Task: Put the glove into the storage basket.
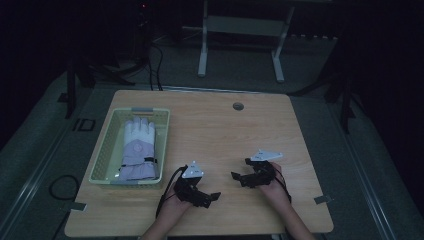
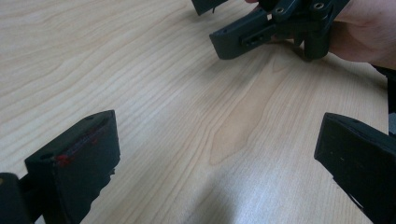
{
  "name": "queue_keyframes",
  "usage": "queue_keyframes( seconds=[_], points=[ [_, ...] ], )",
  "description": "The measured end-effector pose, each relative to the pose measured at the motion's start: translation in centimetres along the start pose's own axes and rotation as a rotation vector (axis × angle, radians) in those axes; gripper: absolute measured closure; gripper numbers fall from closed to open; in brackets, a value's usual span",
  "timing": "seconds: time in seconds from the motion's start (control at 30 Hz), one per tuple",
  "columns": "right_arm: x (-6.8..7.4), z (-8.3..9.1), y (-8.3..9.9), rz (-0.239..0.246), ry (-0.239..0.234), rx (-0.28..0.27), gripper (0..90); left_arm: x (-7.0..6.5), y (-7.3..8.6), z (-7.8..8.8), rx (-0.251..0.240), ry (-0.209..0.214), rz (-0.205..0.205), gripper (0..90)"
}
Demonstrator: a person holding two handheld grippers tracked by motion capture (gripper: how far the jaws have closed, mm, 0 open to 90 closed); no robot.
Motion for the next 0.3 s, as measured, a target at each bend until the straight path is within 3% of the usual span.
queue_keyframes(
  seconds=[0.3],
  points=[
    [-0.04, -0.12, 0.2, 0.012, 0.009, 0.007, 14.3, 0.32, 0.3, 0.12, -0.011, 0.012, 0.009, 0.4]
  ],
)
Point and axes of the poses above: each handheld gripper's, and its own axes: z roughly backward along the jaws, y roughly out of its underside, x roughly to its left, the point moved 2 cm from there along -z, roughly forward along the jaws, and after that the axes turned 3 degrees about y, right-handed, at the moved point
